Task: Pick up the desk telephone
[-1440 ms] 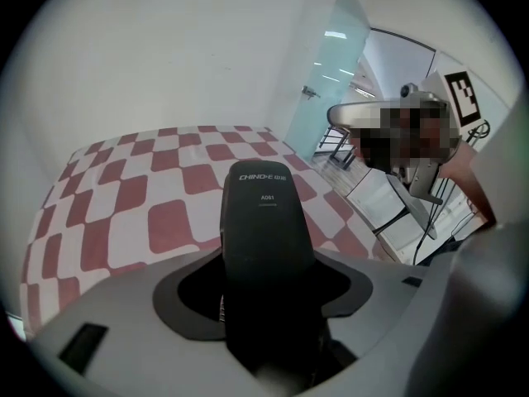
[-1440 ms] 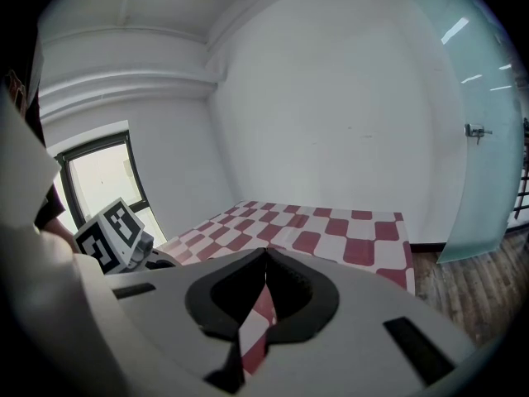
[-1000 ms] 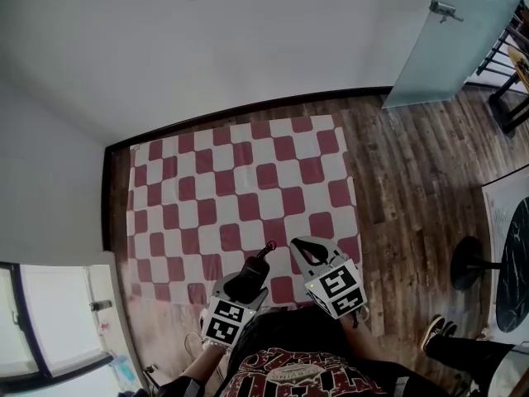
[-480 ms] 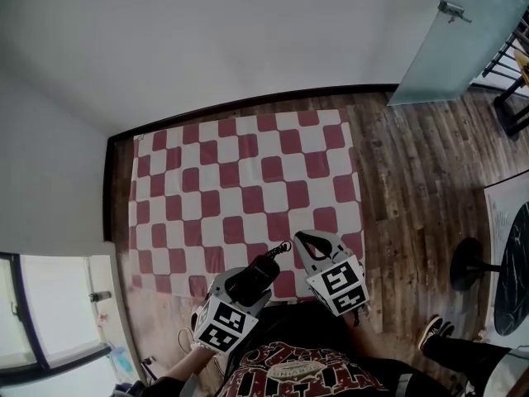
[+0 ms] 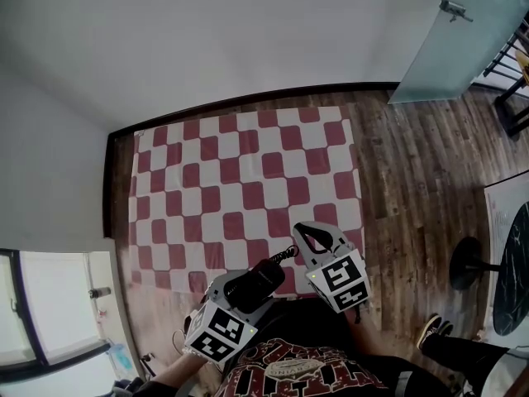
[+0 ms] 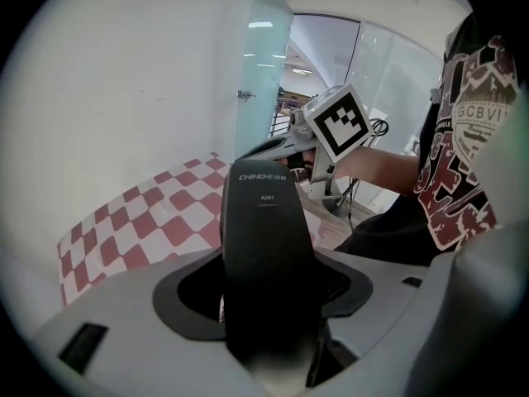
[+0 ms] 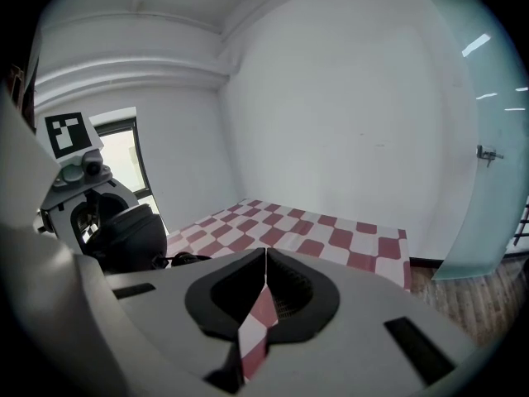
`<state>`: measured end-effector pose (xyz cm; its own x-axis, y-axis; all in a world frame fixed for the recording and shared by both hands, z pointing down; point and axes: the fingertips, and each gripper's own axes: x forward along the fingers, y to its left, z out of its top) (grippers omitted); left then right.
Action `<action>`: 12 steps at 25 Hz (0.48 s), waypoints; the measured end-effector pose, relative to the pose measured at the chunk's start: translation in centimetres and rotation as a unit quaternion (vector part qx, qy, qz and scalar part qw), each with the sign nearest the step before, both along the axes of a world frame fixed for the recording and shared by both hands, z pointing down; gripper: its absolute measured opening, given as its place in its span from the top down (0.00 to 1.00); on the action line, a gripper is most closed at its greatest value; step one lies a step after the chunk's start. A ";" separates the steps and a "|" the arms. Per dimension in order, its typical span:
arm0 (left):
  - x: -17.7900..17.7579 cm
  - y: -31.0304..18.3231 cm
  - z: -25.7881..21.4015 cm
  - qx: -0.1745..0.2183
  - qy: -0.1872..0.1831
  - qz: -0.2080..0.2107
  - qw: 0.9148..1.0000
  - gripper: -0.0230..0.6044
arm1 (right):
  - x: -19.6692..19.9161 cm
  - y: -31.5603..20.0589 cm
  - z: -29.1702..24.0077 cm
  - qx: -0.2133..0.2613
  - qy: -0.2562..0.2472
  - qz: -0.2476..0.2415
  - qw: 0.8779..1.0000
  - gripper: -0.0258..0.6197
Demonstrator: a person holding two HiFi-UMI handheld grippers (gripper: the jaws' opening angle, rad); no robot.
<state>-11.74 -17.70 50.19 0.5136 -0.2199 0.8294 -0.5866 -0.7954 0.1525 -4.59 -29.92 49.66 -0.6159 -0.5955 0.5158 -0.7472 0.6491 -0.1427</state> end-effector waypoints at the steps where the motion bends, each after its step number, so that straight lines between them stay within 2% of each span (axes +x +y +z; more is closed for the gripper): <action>1: 0.0 0.0 -0.2 0.001 -0.001 0.003 1.000 0.50 | 0.0 -0.1 -0.2 0.002 -0.001 0.000 1.000 0.93; 12: -0.1 0.6 -0.6 0.003 -0.004 0.010 1.000 0.51 | -0.4 -0.3 -2.2 0.028 -0.013 0.000 1.000 0.93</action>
